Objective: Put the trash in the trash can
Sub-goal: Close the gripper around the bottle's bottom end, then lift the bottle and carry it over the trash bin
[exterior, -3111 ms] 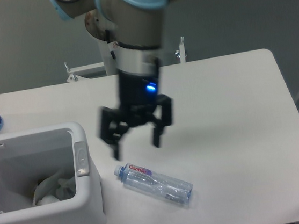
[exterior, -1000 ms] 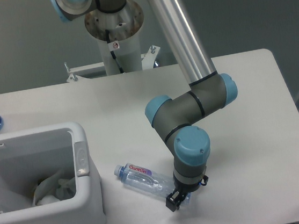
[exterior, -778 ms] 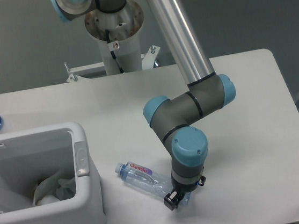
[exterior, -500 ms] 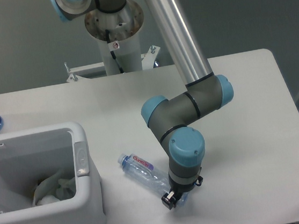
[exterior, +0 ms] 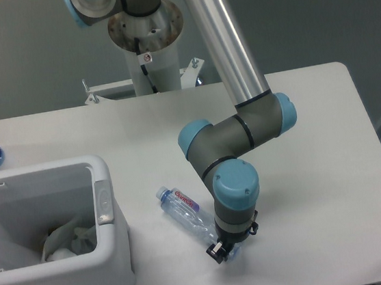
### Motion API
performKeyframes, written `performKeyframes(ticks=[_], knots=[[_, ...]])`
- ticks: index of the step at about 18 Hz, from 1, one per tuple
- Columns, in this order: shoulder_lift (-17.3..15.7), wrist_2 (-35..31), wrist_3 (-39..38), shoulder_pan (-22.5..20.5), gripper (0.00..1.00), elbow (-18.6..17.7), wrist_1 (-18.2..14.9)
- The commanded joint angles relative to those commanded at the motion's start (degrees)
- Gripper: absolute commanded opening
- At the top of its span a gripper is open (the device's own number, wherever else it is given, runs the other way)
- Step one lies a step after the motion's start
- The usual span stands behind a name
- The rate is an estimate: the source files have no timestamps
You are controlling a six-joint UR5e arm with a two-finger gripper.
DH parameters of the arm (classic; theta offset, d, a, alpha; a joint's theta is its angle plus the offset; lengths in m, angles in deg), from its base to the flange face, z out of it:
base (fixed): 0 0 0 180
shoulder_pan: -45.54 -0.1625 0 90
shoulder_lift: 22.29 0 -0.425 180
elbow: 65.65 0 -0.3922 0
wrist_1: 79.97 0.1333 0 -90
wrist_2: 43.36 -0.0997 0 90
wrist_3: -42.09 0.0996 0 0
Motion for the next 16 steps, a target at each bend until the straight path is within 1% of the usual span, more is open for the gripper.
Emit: performKeyframes(ticks=[2,4,8,10,11,12,13,16], knots=[[-1.92,0.0,0.44,0.0,0.61,0.17,0.09],[-5.52,0.26,0.61,-0.09,0.61,1.75,0.18],[-11.24,0.53,0.62,-1.4,0.61,8.69,2.54],[-13.79,0.62,0.97,-1.93,0.61,10.98,7.18],[-14.67,0.62,0.97,-1.93,0.61,11.6,9.9],[-15.64,0.62,0.97,-1.85,0.61,11.86,11.85],[-16.6,0.62,0.97,-1.58,0.61,11.95,12.91],[-18.72,0.62,2.02,-0.36,0.61,12.57,14.06]])
